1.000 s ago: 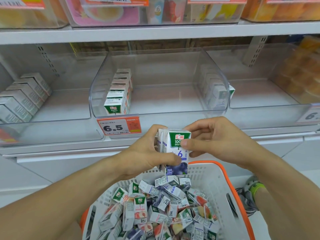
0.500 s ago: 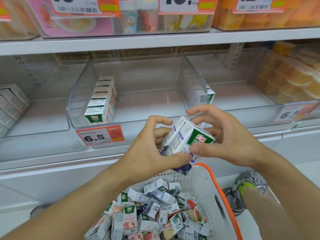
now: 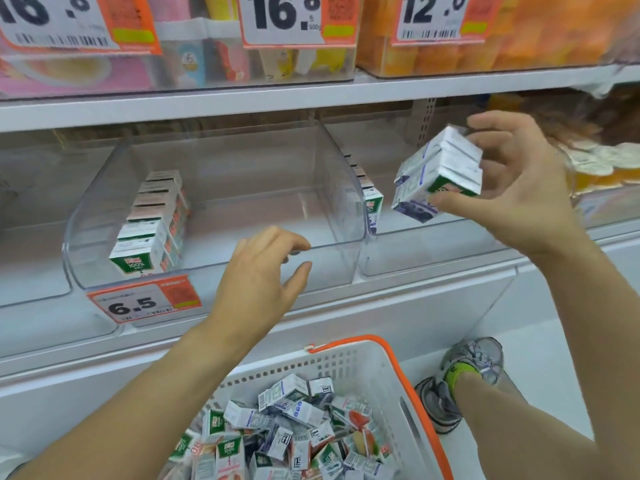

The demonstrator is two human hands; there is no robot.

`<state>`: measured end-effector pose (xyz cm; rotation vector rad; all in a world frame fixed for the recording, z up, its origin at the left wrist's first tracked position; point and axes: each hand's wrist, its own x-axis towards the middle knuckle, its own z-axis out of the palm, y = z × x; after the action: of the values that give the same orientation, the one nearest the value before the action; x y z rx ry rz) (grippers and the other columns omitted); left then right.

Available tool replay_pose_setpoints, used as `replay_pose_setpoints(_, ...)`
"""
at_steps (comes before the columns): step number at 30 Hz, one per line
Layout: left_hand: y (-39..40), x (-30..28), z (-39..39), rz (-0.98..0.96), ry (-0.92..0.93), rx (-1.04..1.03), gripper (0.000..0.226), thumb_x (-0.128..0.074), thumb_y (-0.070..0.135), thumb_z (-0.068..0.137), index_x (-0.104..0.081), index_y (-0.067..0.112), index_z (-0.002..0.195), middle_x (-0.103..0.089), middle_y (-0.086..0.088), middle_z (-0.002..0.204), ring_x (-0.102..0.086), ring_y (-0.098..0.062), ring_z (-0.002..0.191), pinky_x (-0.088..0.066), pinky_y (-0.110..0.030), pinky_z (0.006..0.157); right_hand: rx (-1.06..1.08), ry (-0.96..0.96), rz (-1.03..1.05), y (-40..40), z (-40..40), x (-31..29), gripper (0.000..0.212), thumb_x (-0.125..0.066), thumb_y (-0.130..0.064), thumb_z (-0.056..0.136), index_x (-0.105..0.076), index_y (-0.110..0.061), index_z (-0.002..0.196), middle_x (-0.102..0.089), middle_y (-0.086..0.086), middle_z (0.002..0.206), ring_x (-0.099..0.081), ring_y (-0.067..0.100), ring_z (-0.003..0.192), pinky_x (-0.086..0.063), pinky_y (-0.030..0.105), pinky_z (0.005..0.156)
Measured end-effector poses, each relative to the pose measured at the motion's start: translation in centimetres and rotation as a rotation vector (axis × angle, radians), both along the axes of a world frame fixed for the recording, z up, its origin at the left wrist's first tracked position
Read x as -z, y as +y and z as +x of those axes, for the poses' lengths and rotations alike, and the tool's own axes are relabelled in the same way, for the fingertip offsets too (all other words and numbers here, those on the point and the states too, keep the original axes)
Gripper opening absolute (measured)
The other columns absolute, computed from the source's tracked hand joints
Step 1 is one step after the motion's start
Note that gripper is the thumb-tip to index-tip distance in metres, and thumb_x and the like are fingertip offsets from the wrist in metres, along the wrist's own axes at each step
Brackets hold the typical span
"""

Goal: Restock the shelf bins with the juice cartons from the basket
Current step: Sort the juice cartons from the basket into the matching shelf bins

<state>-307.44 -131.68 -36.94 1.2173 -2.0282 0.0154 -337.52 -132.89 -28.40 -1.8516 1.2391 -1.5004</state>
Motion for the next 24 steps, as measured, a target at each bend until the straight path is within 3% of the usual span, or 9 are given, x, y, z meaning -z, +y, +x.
replay_pose_setpoints(4, -0.3, 0.2, -0.2, -0.060, -0.005, 0.002, 0.016, -0.073, 0.008, 0.085, -0.066, 0.016, 0.098, -0.062, 0.005, 0.091, -0.053, -0.009, 0.078, -0.047, -0.039, 0.073, -0.045, 0.184, 0.032, -2.1, 0.9, 0.7, 0.073, -0.093, -0.010, 0.062, -0.054, -0.023, 0.123, -0.062, -0.002, 0.119, -0.065, 0.020, 0.111, -0.061, 0.043, 0.082)
replay_pose_setpoints(7, -0.4, 0.3, -0.2, -0.055, 0.009, -0.003, 0.016, -0.072, 0.009, 0.085, -0.066, 0.017, 0.096, -0.063, 0.006, 0.090, -0.055, -0.012, 0.075, -0.047, -0.040, 0.073, -0.104, 0.295, 0.142, -3.1, 2.1, 0.9, 0.066, -0.091, -0.005, 0.065, -0.058, -0.024, 0.119, -0.062, -0.006, 0.121, -0.065, 0.015, 0.112, -0.061, 0.031, 0.075)
replay_pose_setpoints(10, -0.3, 0.4, -0.2, -0.051, 0.022, -0.004, 0.015, -0.069, 0.009, 0.085, -0.067, 0.017, 0.097, -0.063, 0.006, 0.091, -0.057, -0.014, 0.074, -0.045, -0.038, 0.074, -0.115, 0.403, 0.226, -4.0, 2.7, 1.1, 0.065, -0.090, -0.007, 0.065, -0.059, -0.030, 0.118, -0.063, -0.009, 0.122, -0.061, 0.014, 0.116, -0.060, 0.034, 0.078)
replay_pose_setpoints(12, -0.3, 0.5, -0.3, -0.046, 0.033, -0.016, 0.016, -0.069, 0.009, 0.084, -0.066, 0.018, 0.097, -0.063, 0.007, 0.091, -0.057, -0.014, 0.074, -0.043, -0.037, 0.074, -0.110, 0.433, 0.277, -4.4, 3.0, 1.3, 0.064, -0.089, -0.007, 0.065, -0.060, -0.033, 0.116, -0.064, -0.010, 0.120, -0.060, 0.013, 0.113, -0.059, 0.032, 0.076)
replay_pose_setpoints(15, -0.3, 0.6, -0.5, -0.035, 0.044, -0.041, 0.015, -0.065, 0.014, 0.084, -0.064, 0.020, 0.097, -0.063, 0.009, 0.091, -0.057, -0.013, 0.074, -0.041, -0.034, 0.076, -0.124, 0.400, 0.369, -5.2, 3.5, 2.0, 0.061, -0.083, 0.002, 0.067, -0.061, -0.029, 0.115, -0.064, -0.014, 0.108, -0.063, 0.007, 0.100, -0.051, 0.019, 0.068)
replay_pose_setpoints(19, -0.2, 0.6, -0.6, -0.021, 0.049, -0.048, 0.014, -0.062, 0.017, 0.084, -0.064, 0.020, 0.098, -0.062, 0.009, 0.091, -0.057, -0.013, 0.075, -0.039, -0.032, 0.076, -0.111, 0.401, 0.451, -5.6, 4.2, 2.3, 0.052, -0.072, 0.001, 0.069, -0.060, -0.028, 0.111, -0.062, -0.012, 0.104, -0.061, 0.010, 0.096, -0.046, 0.022, 0.066)
replay_pose_setpoints(22, 0.0, 0.5, -0.6, -0.013, 0.055, -0.052, 0.015, -0.061, 0.016, 0.084, -0.064, 0.019, 0.098, -0.062, 0.008, 0.091, -0.057, -0.014, 0.075, -0.039, -0.034, 0.077, -0.074, 0.530, 0.482, -5.3, 4.7, 2.6, 0.049, -0.061, -0.021, 0.066, -0.063, -0.033, 0.114, -0.063, -0.004, 0.123, -0.058, 0.018, 0.112, -0.046, 0.029, 0.083)
replay_pose_setpoints(24, 0.0, 0.5, -0.6, -0.006, 0.058, -0.053, 0.015, -0.061, 0.016, 0.084, -0.064, 0.019, 0.099, -0.062, 0.009, 0.092, -0.057, -0.013, 0.076, -0.039, -0.033, 0.078, -0.075, 0.610, 0.485, -5.0, 4.8, 2.6, 0.050, -0.058, -0.018, 0.075, -0.066, -0.029, 0.123, -0.058, -0.005, 0.138, -0.051, 0.017, 0.128, -0.042, 0.032, 0.099)
